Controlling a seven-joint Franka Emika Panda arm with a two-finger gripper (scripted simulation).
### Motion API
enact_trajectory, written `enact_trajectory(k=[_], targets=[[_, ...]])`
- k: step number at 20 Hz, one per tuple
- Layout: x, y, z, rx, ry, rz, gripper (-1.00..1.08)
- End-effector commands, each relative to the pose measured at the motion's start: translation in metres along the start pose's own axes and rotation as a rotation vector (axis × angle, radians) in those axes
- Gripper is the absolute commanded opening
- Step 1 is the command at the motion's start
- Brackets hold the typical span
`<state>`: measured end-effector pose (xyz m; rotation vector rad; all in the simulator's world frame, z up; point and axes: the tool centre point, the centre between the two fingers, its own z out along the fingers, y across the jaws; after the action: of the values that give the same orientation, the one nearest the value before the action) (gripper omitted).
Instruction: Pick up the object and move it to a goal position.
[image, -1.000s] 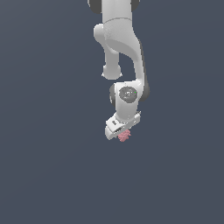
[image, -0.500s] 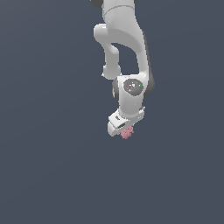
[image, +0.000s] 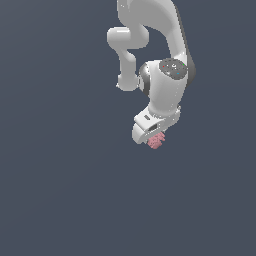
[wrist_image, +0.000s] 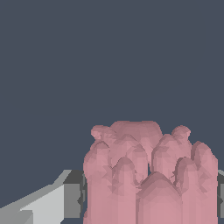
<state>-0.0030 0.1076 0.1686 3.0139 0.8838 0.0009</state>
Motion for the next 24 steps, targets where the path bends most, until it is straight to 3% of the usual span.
enact_trajectory(k=[1, 13, 24], targets=[[0.006, -0.009, -0.029, 0.000, 0.000, 0.000, -1.00], [0.035, -0.049, -0.155, 0.001, 0.000, -0.001, -1.00], [0.052, -0.065, -0.214, 0.001, 0.000, 0.001, -1.00]])
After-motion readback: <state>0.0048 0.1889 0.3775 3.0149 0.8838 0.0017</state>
